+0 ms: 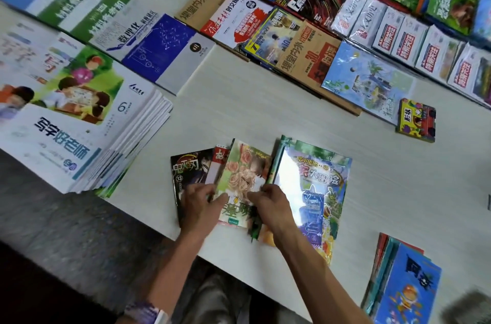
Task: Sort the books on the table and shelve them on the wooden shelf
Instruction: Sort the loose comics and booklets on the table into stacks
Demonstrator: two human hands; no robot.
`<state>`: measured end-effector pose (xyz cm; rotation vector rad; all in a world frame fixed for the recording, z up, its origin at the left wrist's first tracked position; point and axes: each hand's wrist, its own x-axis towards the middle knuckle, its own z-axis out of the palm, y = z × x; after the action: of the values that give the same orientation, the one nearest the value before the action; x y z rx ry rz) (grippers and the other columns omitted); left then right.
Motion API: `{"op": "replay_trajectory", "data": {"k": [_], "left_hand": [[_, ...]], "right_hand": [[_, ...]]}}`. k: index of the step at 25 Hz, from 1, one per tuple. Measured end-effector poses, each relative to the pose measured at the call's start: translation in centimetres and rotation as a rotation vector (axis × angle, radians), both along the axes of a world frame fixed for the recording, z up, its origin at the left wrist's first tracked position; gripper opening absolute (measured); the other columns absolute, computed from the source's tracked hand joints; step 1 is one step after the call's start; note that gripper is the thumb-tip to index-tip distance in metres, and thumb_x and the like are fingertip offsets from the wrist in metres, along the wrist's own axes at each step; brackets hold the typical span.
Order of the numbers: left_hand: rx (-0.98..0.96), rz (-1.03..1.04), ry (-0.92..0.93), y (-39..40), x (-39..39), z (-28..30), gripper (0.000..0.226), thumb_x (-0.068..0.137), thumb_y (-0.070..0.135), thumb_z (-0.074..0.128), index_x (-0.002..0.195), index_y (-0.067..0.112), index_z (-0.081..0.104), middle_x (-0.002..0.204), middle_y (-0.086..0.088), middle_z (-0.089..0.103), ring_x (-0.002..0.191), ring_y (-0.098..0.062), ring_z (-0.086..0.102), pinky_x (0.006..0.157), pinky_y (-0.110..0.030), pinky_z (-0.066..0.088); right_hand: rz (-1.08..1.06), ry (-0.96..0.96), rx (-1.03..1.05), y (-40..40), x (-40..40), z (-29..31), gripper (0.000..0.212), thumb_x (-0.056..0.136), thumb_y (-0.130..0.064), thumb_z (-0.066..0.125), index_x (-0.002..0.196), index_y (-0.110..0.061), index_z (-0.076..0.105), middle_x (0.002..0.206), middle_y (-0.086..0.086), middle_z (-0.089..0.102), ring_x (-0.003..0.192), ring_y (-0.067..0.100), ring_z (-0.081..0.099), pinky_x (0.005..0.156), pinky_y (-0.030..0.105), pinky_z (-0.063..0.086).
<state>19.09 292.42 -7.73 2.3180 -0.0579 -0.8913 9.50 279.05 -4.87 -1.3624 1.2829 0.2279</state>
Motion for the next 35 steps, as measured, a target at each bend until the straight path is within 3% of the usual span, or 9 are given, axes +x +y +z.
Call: {"op": "replay_trajectory", "data": {"k": [6, 13, 17, 20, 24, 26, 28, 32, 35], "left_hand": [[-0.109, 0.263, 0.163, 1.0, 1.0, 0.4, 0.049, 0.071, 0.015, 0.087, 0.108, 0.023, 0.056, 0.095, -0.004, 0.069, 0.085, -0.025, 0.067, 0.074, -0.036, 0.056], [-0.375, 0.355, 0.354, 2.3, 0.9, 0.3, 0.012, 0.090, 0.005, 0.070, 0.095, 0.012, 0.061, 0.090, -0.007, 0.076, 0.069, -0.013, 0.073, 0.060, -0.026, 0.056], [-0.501, 0.567, 0.361, 5.8, 1.6, 0.0, 0.031, 0.087, -0.007, 0.066, 0.106, 0.017, 0.067, 0.093, 0.000, 0.079, 0.078, -0.018, 0.076, 0.063, -0.028, 0.060], [-0.369, 0.485, 0.242, 7.4, 2.2, -0.2, 0.042, 0.083, -0.013, 0.066, 0.106, 0.022, 0.070, 0.102, -0.003, 0.076, 0.092, -0.021, 0.074, 0.069, -0.027, 0.061], [-0.248, 0.413, 0.124, 6.8, 2.1, 0.1, 0.028, 0.081, 0.004, 0.073, 0.089, 0.030, 0.077, 0.105, -0.015, 0.073, 0.101, -0.034, 0.069, 0.086, -0.051, 0.059], [-0.315, 0.570, 0.190, 6.6, 2.5, 0.5, 0.019, 0.087, 0.011, 0.070, 0.081, 0.028, 0.075, 0.098, -0.015, 0.076, 0.092, -0.035, 0.072, 0.082, -0.050, 0.060], [-0.337, 0.647, 0.277, 6.4, 2.9, 0.5, 0.010, 0.092, 0.016, 0.064, 0.096, 0.018, 0.073, 0.107, -0.021, 0.074, 0.094, -0.037, 0.071, 0.085, -0.051, 0.058], [-0.600, 0.672, 0.647, 5.0, 1.8, 1.8, 0.039, 0.100, 0.039, 0.048, 0.122, 0.015, 0.069, 0.118, -0.016, 0.073, 0.107, -0.036, 0.070, 0.088, -0.051, 0.055], [-0.773, 0.623, 0.819, 3.2, 0.7, 3.2, 0.045, 0.095, 0.041, 0.048, 0.123, 0.012, 0.070, 0.121, -0.017, 0.071, 0.112, -0.038, 0.067, 0.092, -0.050, 0.051]], "right_hand": [[0.220, 0.024, -0.154, 0.8, -0.3, 0.1, 0.024, 0.086, -0.030, 0.068, 0.105, -0.028, 0.053, 0.091, -0.007, 0.063, 0.086, 0.019, 0.062, 0.069, 0.030, 0.044], [0.273, -0.081, -0.225, 2.3, 0.4, -0.3, 0.044, 0.085, -0.023, 0.070, 0.125, -0.019, 0.052, 0.111, 0.004, 0.063, 0.094, 0.022, 0.061, 0.076, 0.032, 0.050], [0.115, -0.110, -0.068, 3.2, 2.1, -1.2, 0.049, 0.081, -0.028, 0.079, 0.118, -0.020, 0.047, 0.120, 0.011, 0.064, 0.104, 0.031, 0.066, 0.092, 0.049, 0.055], [0.163, -0.105, 0.084, 4.2, 4.2, -2.1, 0.055, 0.081, -0.029, 0.081, 0.127, -0.013, 0.053, 0.118, 0.008, 0.070, 0.102, 0.028, 0.070, 0.091, 0.051, 0.056], [0.213, -0.045, 0.023, 4.9, 5.9, -3.1, 0.052, 0.079, -0.029, 0.082, 0.118, -0.012, 0.053, 0.110, 0.006, 0.068, 0.099, 0.026, 0.069, 0.087, 0.047, 0.058], [0.132, -0.044, 0.061, 4.6, 5.5, -3.2, 0.045, 0.079, -0.026, 0.082, 0.110, -0.013, 0.053, 0.105, 0.006, 0.069, 0.090, 0.022, 0.070, 0.076, 0.039, 0.061], [0.053, -0.069, 0.130, 4.3, 4.8, -2.9, 0.039, 0.081, -0.022, 0.082, 0.106, -0.013, 0.054, 0.103, 0.010, 0.071, 0.085, 0.021, 0.072, 0.063, 0.032, 0.059], [-0.157, -0.220, 0.286, 3.3, 2.2, -1.2, 0.035, 0.086, -0.012, 0.078, 0.114, -0.007, 0.057, 0.106, 0.021, 0.074, 0.093, 0.039, 0.074, 0.077, 0.052, 0.063], [-0.227, -0.382, 0.353, 1.1, -1.5, 0.2, 0.034, 0.091, -0.004, 0.070, 0.123, -0.010, 0.061, 0.109, 0.015, 0.077, 0.095, 0.034, 0.075, 0.077, 0.046, 0.063]]}}
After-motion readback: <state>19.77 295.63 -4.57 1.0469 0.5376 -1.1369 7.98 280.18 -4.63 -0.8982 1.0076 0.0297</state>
